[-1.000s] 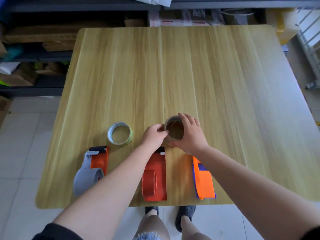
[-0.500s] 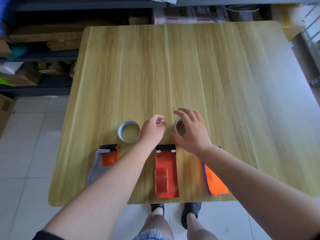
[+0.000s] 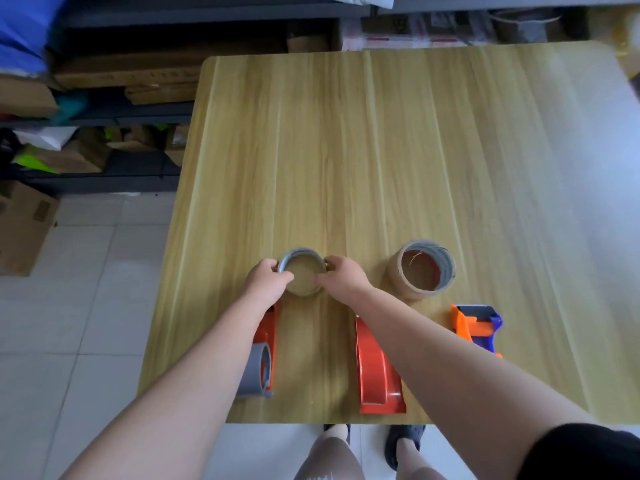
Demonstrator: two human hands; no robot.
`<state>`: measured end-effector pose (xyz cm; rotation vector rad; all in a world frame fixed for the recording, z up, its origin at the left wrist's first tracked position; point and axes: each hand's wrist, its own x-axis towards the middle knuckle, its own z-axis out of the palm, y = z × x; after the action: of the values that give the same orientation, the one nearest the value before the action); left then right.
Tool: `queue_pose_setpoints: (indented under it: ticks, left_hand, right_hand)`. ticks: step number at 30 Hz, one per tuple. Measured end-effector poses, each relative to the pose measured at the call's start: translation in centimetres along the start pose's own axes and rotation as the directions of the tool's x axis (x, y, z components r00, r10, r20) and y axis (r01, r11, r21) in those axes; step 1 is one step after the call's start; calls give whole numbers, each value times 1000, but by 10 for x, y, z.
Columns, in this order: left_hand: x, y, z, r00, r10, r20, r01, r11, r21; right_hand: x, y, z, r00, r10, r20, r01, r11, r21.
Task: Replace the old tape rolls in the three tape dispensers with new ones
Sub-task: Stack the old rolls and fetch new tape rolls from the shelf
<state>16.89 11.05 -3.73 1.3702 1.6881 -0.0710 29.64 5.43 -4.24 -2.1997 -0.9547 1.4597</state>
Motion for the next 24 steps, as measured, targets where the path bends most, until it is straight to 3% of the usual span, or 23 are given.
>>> queue_pose_setpoints:
  ticks: [4, 8, 13, 17, 24]
  left_hand:
    - [0, 7, -4, 999, -4, -42, -3, 987, -163]
    - [-21, 29, -8, 993, 104, -52, -113, 964, -242]
    - [-56, 66, 0, 961, 275, -42, -271, 896, -351]
    - [-75, 93, 28, 932, 362, 8, -336, 874, -351]
    - [-93, 109, 72, 945, 301, 126, -241, 904, -352]
  right_hand:
    - [-5, -2, -1, 999, 14, -43, -3, 969, 245]
    - [-23, -3, -23, 975, -22, -223, 105, 924, 367]
    - [-55, 8, -81, 934, -103, -342, 218, 923, 316]
    - [-70, 30, -118, 876, -134, -464, 237, 956, 173]
    - [-78, 75, -135, 857, -154, -492, 164, 986, -23]
